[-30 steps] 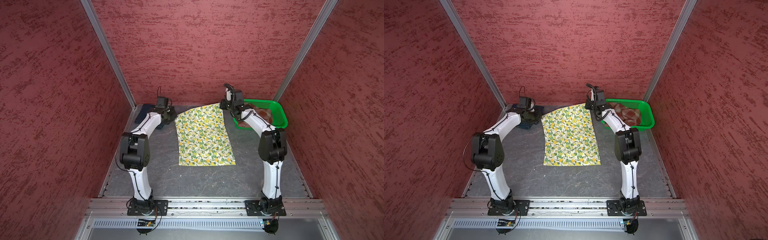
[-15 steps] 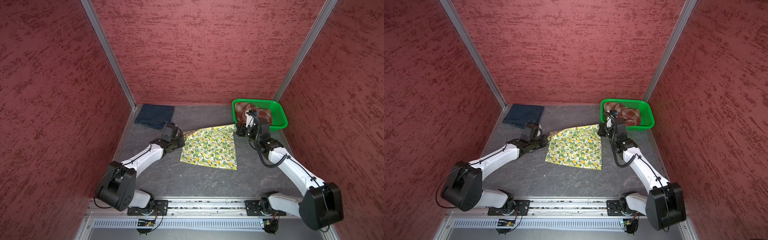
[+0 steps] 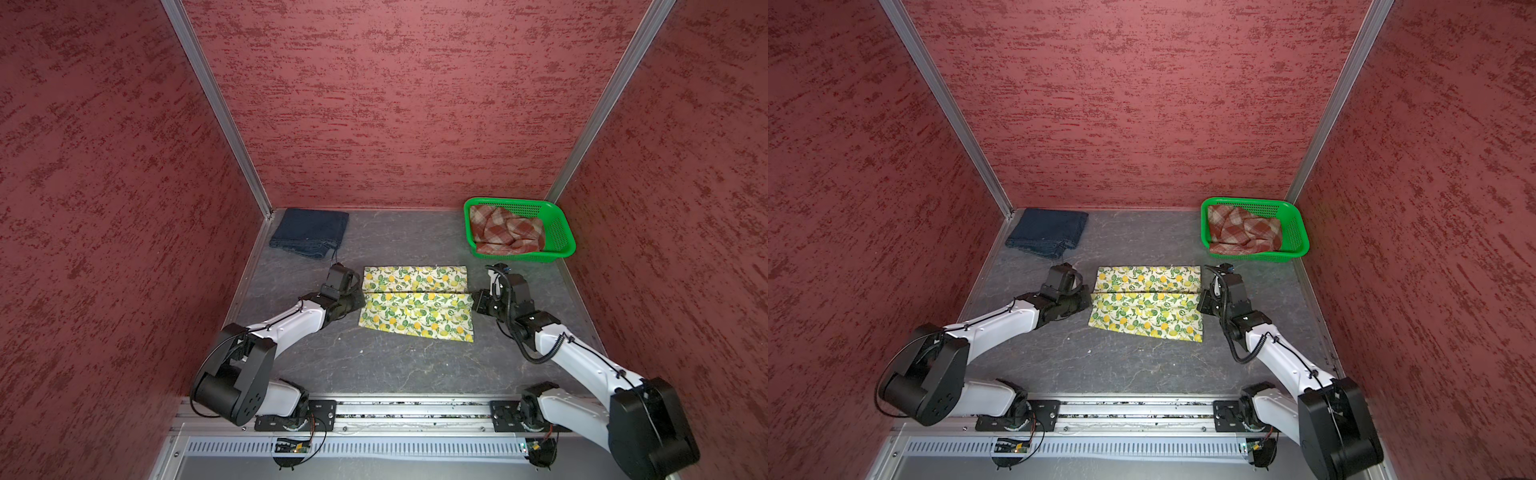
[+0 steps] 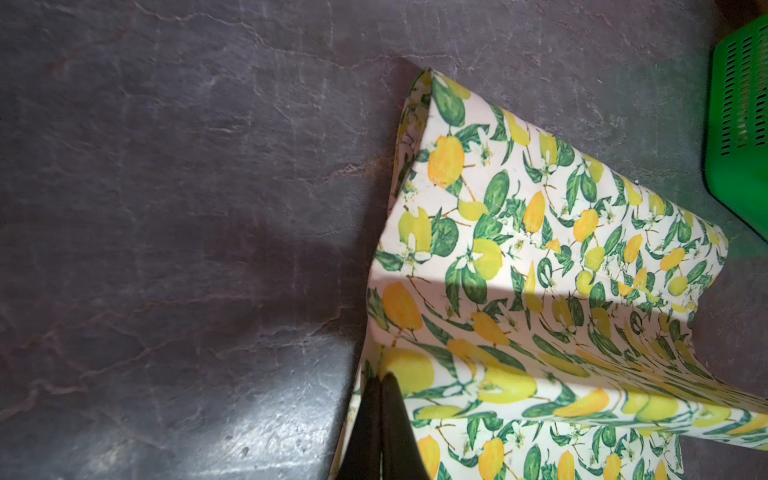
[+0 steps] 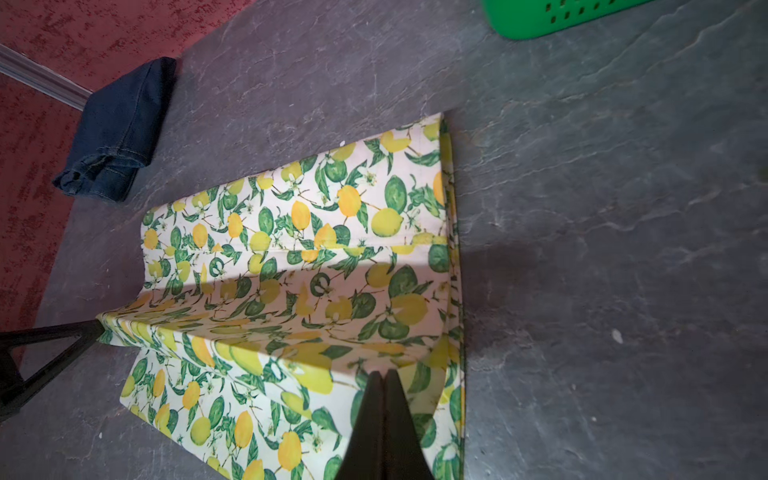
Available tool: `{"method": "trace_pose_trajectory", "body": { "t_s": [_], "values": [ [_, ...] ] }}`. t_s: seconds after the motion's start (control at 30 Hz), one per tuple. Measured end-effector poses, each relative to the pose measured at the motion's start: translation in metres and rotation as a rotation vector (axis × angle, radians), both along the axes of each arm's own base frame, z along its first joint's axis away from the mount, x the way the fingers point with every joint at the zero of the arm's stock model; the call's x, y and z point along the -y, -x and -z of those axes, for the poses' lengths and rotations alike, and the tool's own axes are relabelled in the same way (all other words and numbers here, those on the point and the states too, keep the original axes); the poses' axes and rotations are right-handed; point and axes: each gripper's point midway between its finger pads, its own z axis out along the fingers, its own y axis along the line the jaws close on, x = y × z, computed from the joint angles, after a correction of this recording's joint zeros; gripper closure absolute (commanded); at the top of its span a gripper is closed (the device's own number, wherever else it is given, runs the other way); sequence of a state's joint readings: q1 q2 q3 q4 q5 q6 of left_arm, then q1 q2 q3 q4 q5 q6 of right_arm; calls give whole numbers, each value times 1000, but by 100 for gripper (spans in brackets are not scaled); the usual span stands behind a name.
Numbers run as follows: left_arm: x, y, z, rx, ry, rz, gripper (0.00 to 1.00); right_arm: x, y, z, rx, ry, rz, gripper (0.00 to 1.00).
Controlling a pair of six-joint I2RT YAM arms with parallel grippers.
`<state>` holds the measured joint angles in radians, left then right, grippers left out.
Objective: Fold and stack the skirts
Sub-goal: 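Fold the far edge toward the robot over the near half with both grippers, then grip the folded skirt's ends with both grippers and press the fold flat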
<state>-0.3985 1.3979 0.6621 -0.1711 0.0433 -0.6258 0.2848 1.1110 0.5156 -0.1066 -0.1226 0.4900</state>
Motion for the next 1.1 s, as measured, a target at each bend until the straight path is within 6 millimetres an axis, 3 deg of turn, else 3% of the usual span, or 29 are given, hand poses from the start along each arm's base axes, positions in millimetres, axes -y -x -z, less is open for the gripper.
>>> {"method": "trace_pose_trajectory", "body": {
  "t_s": [0.07,0.1,0.13,0.2,0.23,0.33,0.47,0.6,0.87,1.1],
  "values": [
    [1,1,-1,1,4,-2,89,1,1,1,-3,4,4,78],
    [0,2,-2,2,6,-3,81,3,1,1,-4,12,9,63],
    [0,4,-3,4,9,-5,67,5,3,0,-7,16,16,46],
    [-2,9,-7,12,14,-10,41,9,6,-2,-4,28,29,33],
    [-4,13,-10,17,19,-14,34,11,7,-5,4,33,37,31],
    [-10,23,-19,40,35,-33,24,14,8,-12,13,35,53,32],
    [-15,29,-25,43,35,-48,24,9,1,-11,-35,24,54,40],
    [-21,33,-12,-31,27,-64,28,0,4,11,-139,-7,32,49],
    [-14,43,29,-245,86,-75,36,-7,26,40,-279,-56,20,54],
    [0,33,29,-254,158,-60,40,-9,42,59,-359,-77,13,60]
  ]
}}
